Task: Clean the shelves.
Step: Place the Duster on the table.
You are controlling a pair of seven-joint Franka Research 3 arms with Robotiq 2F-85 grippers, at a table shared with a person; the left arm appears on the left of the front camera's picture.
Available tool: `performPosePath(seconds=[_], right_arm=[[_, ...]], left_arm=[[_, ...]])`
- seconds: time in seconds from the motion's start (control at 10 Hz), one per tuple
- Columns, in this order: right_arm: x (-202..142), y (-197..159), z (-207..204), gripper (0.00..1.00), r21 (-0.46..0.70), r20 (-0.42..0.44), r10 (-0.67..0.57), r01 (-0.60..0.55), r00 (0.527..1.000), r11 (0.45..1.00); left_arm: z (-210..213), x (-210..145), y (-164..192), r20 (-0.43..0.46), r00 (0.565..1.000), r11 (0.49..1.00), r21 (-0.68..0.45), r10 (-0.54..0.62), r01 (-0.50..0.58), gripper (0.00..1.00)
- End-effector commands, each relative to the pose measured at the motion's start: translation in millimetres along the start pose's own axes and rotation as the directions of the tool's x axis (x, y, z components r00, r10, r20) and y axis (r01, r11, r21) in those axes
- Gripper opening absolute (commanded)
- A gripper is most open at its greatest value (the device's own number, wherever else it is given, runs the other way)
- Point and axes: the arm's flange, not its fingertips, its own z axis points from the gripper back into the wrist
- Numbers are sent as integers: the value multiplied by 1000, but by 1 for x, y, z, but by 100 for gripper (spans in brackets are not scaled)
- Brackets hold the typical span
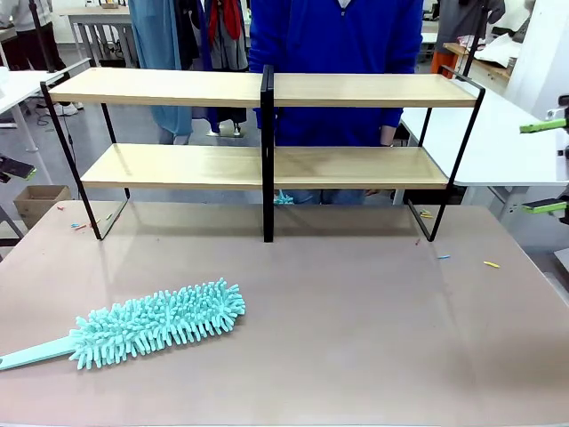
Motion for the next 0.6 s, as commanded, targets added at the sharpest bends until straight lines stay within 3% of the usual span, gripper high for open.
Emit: performPosePath(seconds=[0.0, 0.5], right_arm=[[-4, 6, -1, 100, 20, 0, -15, 15, 1000, 1000], [-4, 6, -1, 100, 20, 0, -15, 15, 1000, 1000]], left_arm=[[0, -2, -2, -8, 1000, 1000, 13, -18, 19, 100], [0, -2, -2, -8, 1000, 1000, 13, -18, 19, 100]])
